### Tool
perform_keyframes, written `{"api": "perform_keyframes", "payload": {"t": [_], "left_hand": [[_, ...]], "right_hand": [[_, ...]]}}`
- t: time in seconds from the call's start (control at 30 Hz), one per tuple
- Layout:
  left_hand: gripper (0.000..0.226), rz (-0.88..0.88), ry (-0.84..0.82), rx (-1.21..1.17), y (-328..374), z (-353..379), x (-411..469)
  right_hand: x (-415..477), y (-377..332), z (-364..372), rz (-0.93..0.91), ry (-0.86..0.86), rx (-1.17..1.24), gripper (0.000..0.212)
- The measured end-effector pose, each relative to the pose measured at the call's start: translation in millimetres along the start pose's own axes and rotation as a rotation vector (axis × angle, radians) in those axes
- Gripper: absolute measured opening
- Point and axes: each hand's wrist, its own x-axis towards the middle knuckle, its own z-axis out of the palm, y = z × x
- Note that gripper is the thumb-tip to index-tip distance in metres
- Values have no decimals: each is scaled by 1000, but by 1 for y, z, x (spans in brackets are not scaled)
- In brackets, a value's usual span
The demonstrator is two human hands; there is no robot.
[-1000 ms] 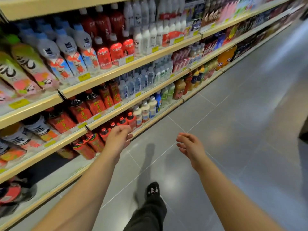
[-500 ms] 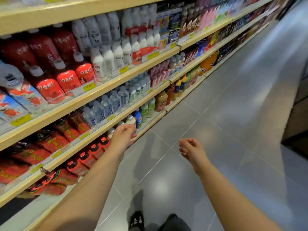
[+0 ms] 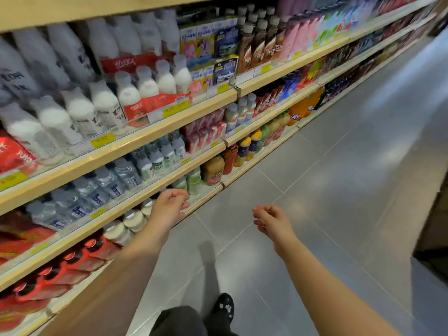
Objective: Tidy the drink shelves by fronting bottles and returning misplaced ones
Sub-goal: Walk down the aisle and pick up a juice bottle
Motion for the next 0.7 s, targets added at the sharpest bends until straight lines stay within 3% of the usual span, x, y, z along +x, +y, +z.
{"api": "perform_keyframes", "payload": {"t": [0.27, 0.7], "left_hand": [[10, -143, 146, -74, 21, 62, 92], [8, -294, 185, 13, 38, 173, 263]], "right_hand": [[145, -47, -18, 64, -162, -149, 15], [346, -83, -40, 132, -265, -273, 19]]}}
